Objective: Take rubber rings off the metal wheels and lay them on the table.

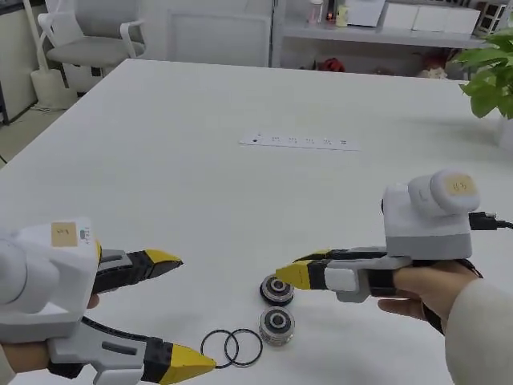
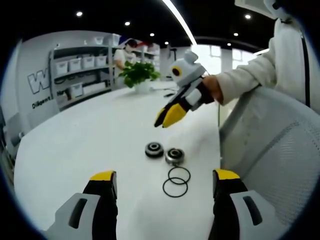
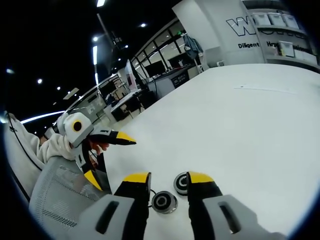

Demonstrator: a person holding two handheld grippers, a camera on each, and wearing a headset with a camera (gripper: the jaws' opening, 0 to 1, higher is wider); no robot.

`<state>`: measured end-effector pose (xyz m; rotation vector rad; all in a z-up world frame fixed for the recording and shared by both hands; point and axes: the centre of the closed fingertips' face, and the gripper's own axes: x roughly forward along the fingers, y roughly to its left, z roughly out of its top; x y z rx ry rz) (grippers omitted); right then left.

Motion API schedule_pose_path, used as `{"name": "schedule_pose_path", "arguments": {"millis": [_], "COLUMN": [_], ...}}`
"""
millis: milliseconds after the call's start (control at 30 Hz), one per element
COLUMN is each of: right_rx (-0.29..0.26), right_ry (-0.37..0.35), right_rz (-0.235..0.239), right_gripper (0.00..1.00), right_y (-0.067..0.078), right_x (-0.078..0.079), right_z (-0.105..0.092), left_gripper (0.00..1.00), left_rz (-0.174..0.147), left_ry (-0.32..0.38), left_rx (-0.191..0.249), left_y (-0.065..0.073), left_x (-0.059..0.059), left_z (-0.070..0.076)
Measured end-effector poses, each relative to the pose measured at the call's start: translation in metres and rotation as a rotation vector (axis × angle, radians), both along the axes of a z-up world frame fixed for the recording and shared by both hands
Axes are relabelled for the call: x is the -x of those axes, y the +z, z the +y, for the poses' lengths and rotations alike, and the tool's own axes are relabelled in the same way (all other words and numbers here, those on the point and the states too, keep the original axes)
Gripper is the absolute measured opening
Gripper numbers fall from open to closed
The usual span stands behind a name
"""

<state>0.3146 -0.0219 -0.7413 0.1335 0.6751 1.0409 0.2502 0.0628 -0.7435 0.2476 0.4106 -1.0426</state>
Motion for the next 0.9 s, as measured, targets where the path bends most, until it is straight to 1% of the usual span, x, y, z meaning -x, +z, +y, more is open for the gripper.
{"name": "schedule_pose_path", "arguments": {"millis": [167,267,400,533,667,900], "right_rx": [0.025,0.025,0.039,0.055,0.082,0.109], "right_ry": [-0.014,-0.024,-0.033,-0.031,-0.024,-0.023], "right_rz": [-0.016,-0.010,-0.018,-0.020,-0.021,-0.020], "right_gripper": [0.28,0.28,0.29,0.29,0.29,0.29], "right_y": [-0.003,-0.004,-0.006,-0.010,-0.016,-0.021], "right_x": [-0.005,-0.007,-0.010,-0.010,-0.010,-0.011], "right_z": [-0.007,-0.010,-0.014,-0.015,-0.017,-0.021], "left_gripper": [0.80,0.80,0.80,0.80,0.80,0.80], "left_rz": [-0.002,0.000,-0.002,-0.002,-0.003,-0.004], "left_ry": [0.006,0.007,0.005,0.007,0.009,0.012], "left_rx": [0.007,0.007,0.008,0.012,0.016,0.025], "left_y": [0.002,0.002,0.002,0.003,0.004,0.006], "left_x": [-0.001,-0.001,-0.001,-0.001,-0.001,-0.002], "left_z": [0.000,0.000,-0.001,-0.001,0.000,-0.001]}}
